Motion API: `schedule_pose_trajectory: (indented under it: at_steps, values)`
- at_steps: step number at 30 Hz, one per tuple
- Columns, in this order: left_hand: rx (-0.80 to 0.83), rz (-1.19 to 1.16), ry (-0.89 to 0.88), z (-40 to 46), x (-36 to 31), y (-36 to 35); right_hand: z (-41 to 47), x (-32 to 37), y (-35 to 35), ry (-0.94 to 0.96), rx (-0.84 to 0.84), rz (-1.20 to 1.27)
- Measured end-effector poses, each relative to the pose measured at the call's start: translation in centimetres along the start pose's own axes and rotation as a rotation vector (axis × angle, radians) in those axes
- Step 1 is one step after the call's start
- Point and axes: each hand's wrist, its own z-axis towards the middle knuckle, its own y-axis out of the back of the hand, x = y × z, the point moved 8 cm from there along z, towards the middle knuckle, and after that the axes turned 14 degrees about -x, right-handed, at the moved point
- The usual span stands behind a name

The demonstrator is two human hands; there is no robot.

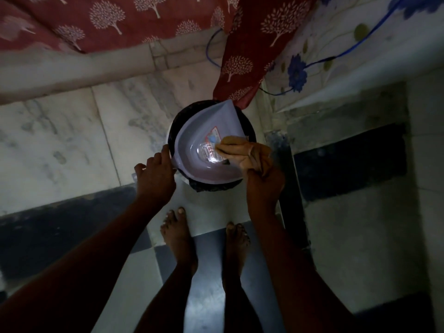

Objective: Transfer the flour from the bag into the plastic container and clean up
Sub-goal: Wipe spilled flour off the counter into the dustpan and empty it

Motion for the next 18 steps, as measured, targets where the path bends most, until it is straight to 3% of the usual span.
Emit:
schedule_pose_trajectory:
  at_steps: [6, 11, 14, 18]
  values:
    - [-0.121, -0.229, 0.058, -1.4, -1.3, 5.3, -0.9, 3.8, 2.9, 0.022, 0.014, 0.038]
    - [-0.245, -0.708, 0.098, -4.0, -5.1, 16.8, -1.9, 9.7, 7.7, 0.009, 0.093, 0.11]
    - [-0.073, -1.069, 0.277, -6.3, -8.5, 24.0, -3.3, 15.4, 10.9, 0.068, 0.274, 0.197]
    - [0.145, -1.429, 0.545, -10.0, -12.4, 33.9, -4.7, 25.4, 19.1, 0.233, 0.217, 0.259]
